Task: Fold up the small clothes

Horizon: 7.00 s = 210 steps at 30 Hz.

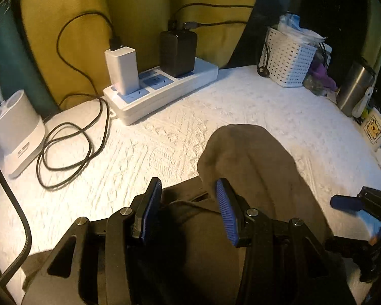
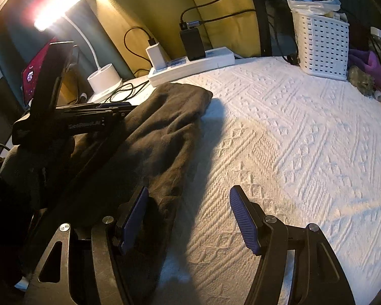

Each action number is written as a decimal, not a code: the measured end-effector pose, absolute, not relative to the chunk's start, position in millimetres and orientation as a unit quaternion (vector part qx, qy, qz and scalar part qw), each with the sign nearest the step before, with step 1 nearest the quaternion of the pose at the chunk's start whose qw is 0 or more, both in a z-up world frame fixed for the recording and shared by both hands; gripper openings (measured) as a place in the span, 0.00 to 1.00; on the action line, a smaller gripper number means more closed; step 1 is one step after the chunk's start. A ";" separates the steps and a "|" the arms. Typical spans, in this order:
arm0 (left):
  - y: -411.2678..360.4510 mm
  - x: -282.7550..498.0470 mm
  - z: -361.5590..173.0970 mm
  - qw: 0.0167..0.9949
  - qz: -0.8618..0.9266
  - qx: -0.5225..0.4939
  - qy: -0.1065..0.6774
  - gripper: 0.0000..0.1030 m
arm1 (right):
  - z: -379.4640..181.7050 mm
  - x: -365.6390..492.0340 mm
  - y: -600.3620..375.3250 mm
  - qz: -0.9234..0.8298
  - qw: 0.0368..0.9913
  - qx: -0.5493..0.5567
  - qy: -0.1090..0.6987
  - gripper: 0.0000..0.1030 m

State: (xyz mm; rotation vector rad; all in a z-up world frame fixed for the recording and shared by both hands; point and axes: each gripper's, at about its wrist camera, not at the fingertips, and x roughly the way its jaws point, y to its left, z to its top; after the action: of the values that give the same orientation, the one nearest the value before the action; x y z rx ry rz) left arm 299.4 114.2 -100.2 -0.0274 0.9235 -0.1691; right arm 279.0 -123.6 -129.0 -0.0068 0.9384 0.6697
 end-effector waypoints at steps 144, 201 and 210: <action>100.8 -21.9 -95.6 0.875 -0.043 -0.077 0.476 0.04 | -122.2 81.1 -105.2 0.370 0.821 -0.121 0.418 0.60; 186.2 214.0 -103.1 0.877 -0.092 -0.142 0.450 0.46 | -113.3 240.2 -64.9 0.338 0.828 -0.115 0.432 0.64; 194.2 192.9 -66.7 0.914 -0.059 -0.092 0.391 0.04 | -114.7 255.8 -45.9 0.339 0.829 -0.116 0.430 0.64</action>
State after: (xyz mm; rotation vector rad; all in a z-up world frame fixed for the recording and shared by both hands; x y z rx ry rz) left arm 192.9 194.2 -66.7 -0.1885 0.8063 -0.1215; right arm 255.8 -45.9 -114.7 -0.2463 0.9138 0.7192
